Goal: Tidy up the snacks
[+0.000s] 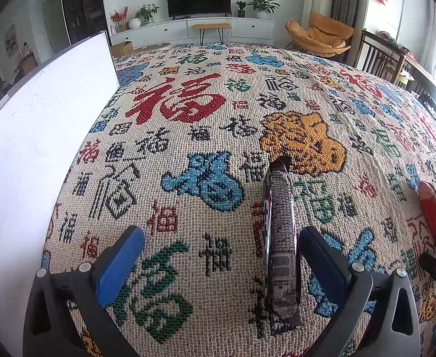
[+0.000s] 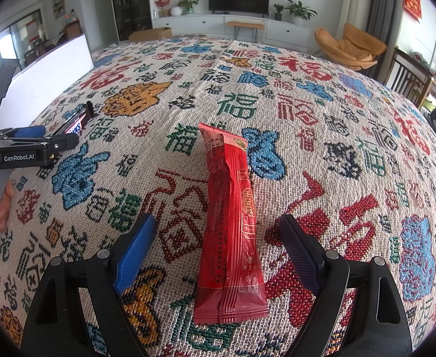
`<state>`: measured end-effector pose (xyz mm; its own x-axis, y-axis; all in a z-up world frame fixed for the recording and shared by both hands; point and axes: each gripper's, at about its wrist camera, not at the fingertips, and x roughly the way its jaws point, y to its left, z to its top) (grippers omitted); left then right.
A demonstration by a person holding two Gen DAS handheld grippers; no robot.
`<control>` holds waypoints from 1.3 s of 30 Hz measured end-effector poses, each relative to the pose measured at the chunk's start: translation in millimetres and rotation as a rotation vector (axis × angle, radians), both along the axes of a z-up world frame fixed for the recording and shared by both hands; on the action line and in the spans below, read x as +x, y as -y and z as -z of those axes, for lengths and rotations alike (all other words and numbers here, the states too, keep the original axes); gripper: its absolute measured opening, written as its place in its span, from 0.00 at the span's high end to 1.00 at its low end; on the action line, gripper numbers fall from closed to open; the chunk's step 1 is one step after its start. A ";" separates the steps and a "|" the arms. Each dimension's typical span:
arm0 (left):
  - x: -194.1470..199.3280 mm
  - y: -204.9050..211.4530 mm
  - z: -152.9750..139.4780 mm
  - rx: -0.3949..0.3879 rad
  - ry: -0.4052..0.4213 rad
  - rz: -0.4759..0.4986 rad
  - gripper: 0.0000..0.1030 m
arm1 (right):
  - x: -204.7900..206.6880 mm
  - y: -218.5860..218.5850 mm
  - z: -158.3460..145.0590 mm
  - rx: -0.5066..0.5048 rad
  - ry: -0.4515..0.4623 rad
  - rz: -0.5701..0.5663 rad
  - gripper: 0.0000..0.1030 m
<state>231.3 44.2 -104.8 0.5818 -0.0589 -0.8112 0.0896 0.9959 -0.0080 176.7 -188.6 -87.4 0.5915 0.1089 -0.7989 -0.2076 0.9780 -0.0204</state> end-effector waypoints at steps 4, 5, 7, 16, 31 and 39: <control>0.1 0.1 -0.1 0.000 0.000 0.000 0.00 | 0.1 0.2 0.1 0.000 0.000 0.000 0.16; 0.1 0.1 -0.1 0.000 0.000 0.000 0.00 | 0.0 0.0 0.0 0.000 0.000 0.000 0.16; -0.1 -0.2 0.1 0.000 0.000 0.000 0.00 | 0.0 -0.1 0.0 0.000 0.000 0.000 0.16; -0.7 -0.4 0.2 0.000 0.001 0.001 0.00 | 0.0 -0.2 0.0 0.000 0.000 0.000 0.16; 6.2 18.1 -12.3 0.018 -0.130 0.112 0.49 | 31.0 23.3 -23.6 0.166 -0.248 0.024 0.16; -46.4 -15.6 -67.1 -0.199 -0.058 0.115 0.83 | 35.6 0.5 -27.4 0.091 -0.317 -0.033 0.83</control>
<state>184.9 59.8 -37.7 0.5151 -0.2840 -0.8087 0.1957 0.9576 -0.2116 212.3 -189.1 -59.9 0.3100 0.2027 -0.9289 -0.2209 0.9656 0.1369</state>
